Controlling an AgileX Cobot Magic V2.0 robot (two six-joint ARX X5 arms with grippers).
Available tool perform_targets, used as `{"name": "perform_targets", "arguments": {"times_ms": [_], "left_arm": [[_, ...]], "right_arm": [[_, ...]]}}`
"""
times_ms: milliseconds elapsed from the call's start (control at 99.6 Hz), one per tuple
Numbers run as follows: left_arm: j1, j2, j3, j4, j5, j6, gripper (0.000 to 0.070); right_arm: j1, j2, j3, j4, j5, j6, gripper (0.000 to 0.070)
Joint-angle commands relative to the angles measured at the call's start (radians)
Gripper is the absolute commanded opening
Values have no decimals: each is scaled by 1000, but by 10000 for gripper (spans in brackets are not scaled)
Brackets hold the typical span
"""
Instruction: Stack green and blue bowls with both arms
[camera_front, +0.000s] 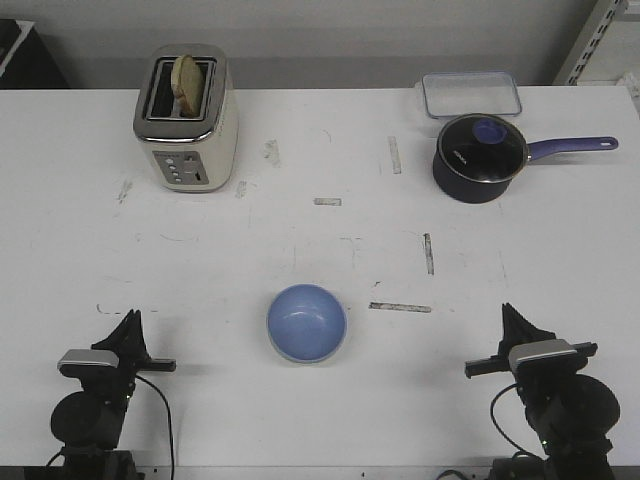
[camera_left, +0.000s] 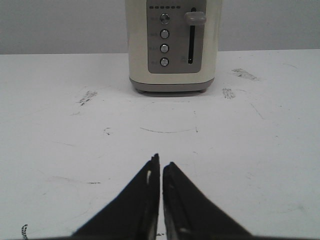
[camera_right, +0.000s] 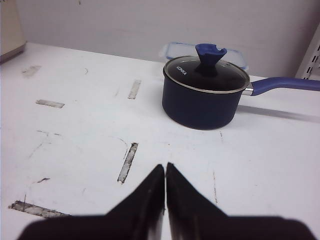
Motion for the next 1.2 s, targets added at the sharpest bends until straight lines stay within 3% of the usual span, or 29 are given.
{"name": "perform_targets", "arguments": {"times_ms": [0, 201, 412, 763, 1185], "left_arm": [[0, -2, -21, 10, 0, 2, 1], [0, -2, -21, 10, 0, 2, 1], [0, -2, -21, 10, 0, 2, 1], [0, -2, -21, 9, 1, 2, 1], [0, -1, -20, 10, 0, 2, 1]], "right_arm": [[0, 2, 0, 12, 3, 2, 0], [-20, -6, -8, 19, 10, -26, 0], [-68, -69, -162, 155, 154, 22, 0], [-71, -285, -467, 373, 148, 26, 0], [-70, -285, -465, 360, 143, 51, 0]]}}
